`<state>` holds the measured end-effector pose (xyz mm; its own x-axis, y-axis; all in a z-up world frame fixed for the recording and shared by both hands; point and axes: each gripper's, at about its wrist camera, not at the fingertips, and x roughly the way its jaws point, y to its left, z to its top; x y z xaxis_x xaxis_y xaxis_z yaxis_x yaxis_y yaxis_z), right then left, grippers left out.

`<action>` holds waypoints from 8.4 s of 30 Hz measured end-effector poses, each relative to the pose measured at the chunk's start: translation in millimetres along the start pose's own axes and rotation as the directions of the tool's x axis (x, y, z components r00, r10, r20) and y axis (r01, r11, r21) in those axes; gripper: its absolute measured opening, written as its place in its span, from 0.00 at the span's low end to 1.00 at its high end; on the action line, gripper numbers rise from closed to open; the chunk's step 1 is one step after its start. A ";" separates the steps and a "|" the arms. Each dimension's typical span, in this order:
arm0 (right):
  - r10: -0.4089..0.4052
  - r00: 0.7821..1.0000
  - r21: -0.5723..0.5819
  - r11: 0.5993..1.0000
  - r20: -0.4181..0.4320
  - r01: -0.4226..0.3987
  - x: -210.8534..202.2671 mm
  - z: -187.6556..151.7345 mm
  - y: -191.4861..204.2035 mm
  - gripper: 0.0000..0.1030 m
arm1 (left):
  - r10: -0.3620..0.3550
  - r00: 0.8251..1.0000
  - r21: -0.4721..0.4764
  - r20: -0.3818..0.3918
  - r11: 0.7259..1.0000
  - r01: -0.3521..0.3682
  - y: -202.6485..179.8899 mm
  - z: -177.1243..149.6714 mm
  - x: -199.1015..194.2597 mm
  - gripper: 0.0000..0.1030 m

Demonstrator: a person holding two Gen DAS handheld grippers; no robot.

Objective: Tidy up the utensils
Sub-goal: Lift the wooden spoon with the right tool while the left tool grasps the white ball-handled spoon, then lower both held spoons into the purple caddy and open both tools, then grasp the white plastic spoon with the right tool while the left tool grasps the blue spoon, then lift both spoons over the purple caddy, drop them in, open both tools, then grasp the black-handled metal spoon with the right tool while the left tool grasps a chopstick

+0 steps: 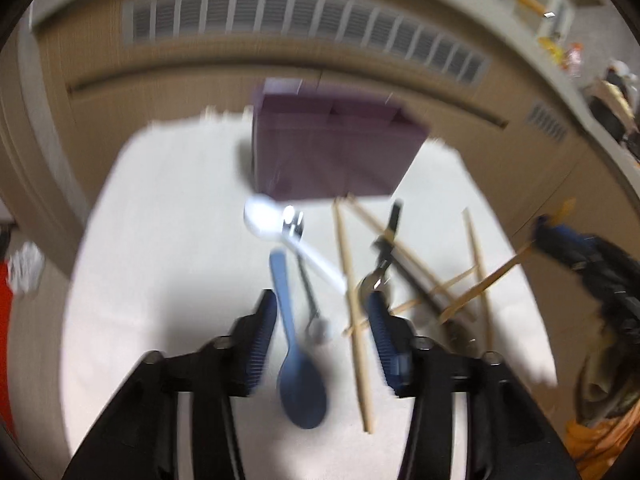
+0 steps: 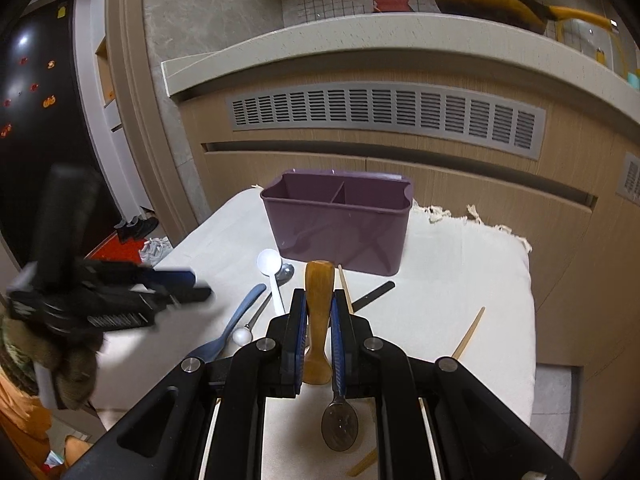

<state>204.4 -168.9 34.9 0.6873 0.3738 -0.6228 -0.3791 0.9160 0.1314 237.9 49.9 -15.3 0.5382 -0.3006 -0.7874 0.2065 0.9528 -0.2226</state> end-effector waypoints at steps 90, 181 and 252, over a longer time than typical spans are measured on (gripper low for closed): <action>-0.176 0.973 -0.145 0.970 0.149 0.197 87.0 89.1 -29.3 0.94 | 0.054 0.923 -0.085 0.382 0.996 -0.023 50.2 102.9 -0.5 0.74; 0.083 0.997 0.011 0.997 -0.012 -0.082 -3.1 -2.2 -6.8 0.08 | -0.002 0.950 0.092 0.312 0.995 -0.028 -34.6 9.8 -57.0 0.11; -0.116 0.979 -0.104 0.990 -0.166 0.100 61.4 -27.0 -33.2 0.49 | 0.013 0.998 0.222 0.066 0.975 -0.028 -42.3 -33.2 33.8 0.63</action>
<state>242.5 -180.2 -28.5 0.6144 0.2356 -0.7530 -0.3710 0.9286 -0.0121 220.2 0.8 -51.6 0.5933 -0.2900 -0.7509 0.3677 0.9275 -0.0677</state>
